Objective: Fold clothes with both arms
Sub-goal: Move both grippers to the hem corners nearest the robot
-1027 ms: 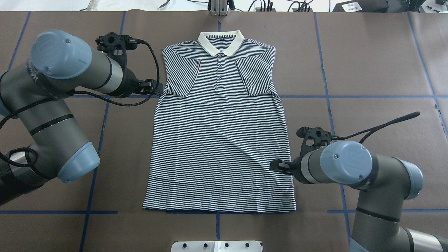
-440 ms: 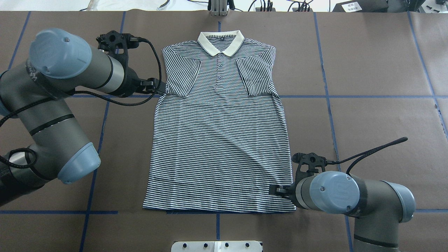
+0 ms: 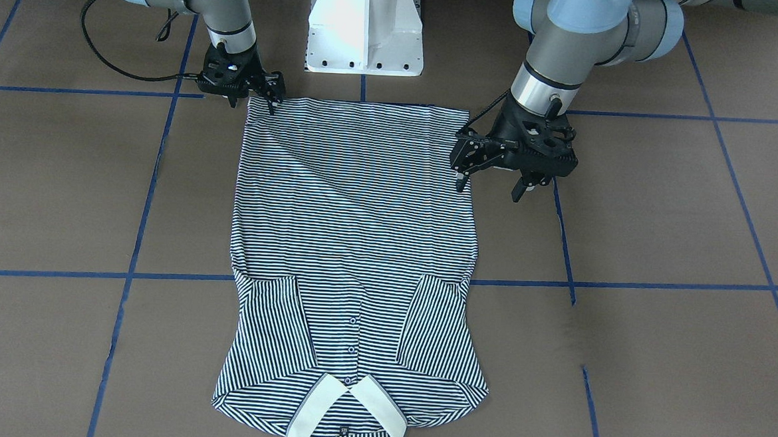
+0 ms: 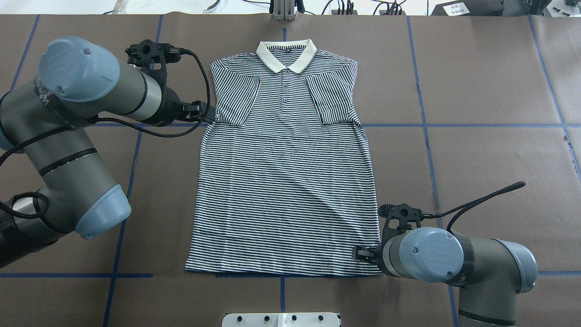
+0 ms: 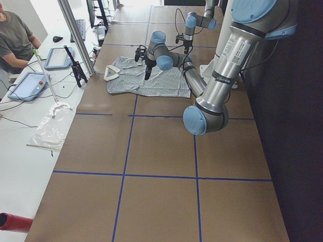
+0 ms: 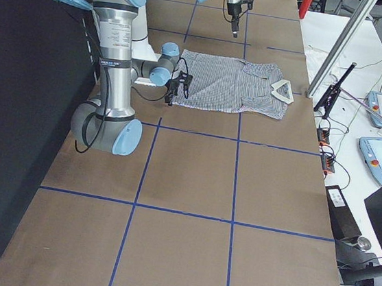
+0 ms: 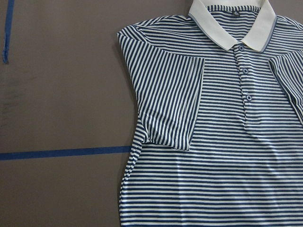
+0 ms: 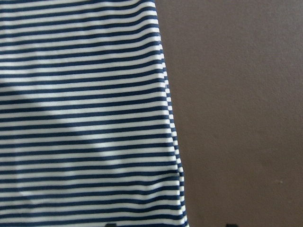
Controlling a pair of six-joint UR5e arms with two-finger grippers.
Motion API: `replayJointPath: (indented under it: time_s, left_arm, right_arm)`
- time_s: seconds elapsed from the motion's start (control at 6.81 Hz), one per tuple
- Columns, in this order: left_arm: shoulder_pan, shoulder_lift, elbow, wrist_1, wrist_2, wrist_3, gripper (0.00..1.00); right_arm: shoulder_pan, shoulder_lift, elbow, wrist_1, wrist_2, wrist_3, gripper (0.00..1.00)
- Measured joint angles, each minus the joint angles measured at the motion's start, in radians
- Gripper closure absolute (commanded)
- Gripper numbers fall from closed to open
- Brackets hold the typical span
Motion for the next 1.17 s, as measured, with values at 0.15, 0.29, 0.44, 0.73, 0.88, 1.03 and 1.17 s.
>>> replayJointPath:
  time_s: [0.15, 0.29, 0.44, 0.73, 0.88, 1.03, 1.17]
  left_arm:
    - [0.000, 0.000, 0.000, 0.000, 0.000, 0.000, 0.00]
    - [0.000, 0.000, 0.000, 0.000, 0.000, 0.000, 0.00]
    - [0.000, 0.000, 0.000, 0.000, 0.000, 0.000, 0.00]
    - [0.001, 0.000, 0.003, -0.002, 0.001, -0.001, 0.00]
    - [0.002, 0.006, 0.002, 0.000, 0.001, -0.019, 0.00]
    - [0.013, 0.027, -0.009, 0.001, -0.003, -0.085, 0.00]
    - [0.062, 0.077, -0.049, 0.001, -0.004, -0.211, 0.00]
  right_arm:
    - [0.000, -0.002, 0.001, -0.001, 0.003, 0.000, 1.00]
    - [0.001, -0.003, 0.002, -0.001, 0.007, -0.001, 1.00]
    - [0.001, -0.004, 0.004, -0.001, 0.010, -0.001, 1.00]
    - [0.002, -0.005, 0.011, -0.001, 0.012, -0.001, 1.00]
    - [0.003, -0.009, 0.023, 0.000, 0.007, 0.000, 1.00]
    - [0.003, -0.016, 0.047, 0.002, 0.003, 0.001, 1.00]
    - [0.007, -0.021, 0.081, 0.006, 0.008, 0.000, 1.00]
